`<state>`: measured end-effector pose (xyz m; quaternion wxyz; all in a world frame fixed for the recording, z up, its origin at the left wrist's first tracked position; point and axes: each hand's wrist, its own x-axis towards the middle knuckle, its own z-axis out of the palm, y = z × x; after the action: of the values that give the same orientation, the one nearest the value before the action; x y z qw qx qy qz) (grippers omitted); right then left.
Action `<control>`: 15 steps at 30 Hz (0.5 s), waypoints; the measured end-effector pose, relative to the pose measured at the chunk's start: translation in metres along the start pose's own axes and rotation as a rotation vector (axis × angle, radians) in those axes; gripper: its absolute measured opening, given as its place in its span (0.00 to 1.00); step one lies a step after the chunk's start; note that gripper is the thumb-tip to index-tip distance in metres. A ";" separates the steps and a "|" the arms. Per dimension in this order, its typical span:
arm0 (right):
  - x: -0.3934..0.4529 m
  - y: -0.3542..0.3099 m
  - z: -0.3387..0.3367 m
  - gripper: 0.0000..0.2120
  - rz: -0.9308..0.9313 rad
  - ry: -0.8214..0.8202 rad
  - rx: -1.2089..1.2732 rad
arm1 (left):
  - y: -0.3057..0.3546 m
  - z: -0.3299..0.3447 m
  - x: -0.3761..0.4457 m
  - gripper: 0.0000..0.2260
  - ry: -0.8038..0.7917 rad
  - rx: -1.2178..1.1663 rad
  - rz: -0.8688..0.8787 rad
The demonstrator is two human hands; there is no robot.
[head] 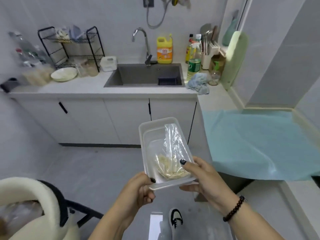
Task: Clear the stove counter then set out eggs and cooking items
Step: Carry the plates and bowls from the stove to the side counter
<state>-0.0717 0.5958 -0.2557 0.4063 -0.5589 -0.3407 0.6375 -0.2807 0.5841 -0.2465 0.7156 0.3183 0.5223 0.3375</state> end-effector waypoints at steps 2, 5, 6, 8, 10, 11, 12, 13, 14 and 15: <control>0.038 -0.017 0.014 0.39 -0.005 -0.068 -0.027 | 0.016 -0.015 0.024 0.24 0.050 -0.034 0.004; 0.091 -0.043 0.030 0.27 -0.017 -0.143 -0.033 | 0.044 -0.031 0.057 0.25 0.124 -0.100 -0.002; 0.109 -0.052 0.036 0.25 -0.006 -0.158 -0.039 | 0.053 -0.036 0.067 0.23 0.145 -0.128 -0.001; 0.154 -0.071 0.053 0.25 0.009 -0.200 -0.058 | 0.079 -0.051 0.091 0.20 0.186 -0.178 0.024; 0.193 -0.090 0.071 0.24 0.004 -0.248 -0.077 | 0.103 -0.063 0.112 0.16 0.229 -0.224 0.048; 0.205 -0.096 0.077 0.26 0.003 -0.257 -0.072 | 0.113 -0.066 0.119 0.12 0.249 -0.244 0.057; 0.227 -0.105 0.089 0.28 0.017 -0.280 -0.074 | 0.124 -0.076 0.132 0.09 0.276 -0.293 0.073; 0.241 -0.111 0.097 0.30 0.024 -0.289 -0.069 | 0.133 -0.082 0.140 0.07 0.304 -0.336 0.081; 0.257 -0.119 0.110 0.32 0.033 -0.305 -0.072 | 0.142 -0.091 0.150 0.07 0.328 -0.382 0.093; 0.269 -0.123 0.118 0.33 0.035 -0.318 -0.065 | 0.149 -0.098 0.155 0.09 0.346 -0.410 0.100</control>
<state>-0.1840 0.8939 -0.2464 0.3178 -0.4697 -0.4111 0.7137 -0.3624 0.8057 -0.2332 0.6474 0.1300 0.5413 0.5206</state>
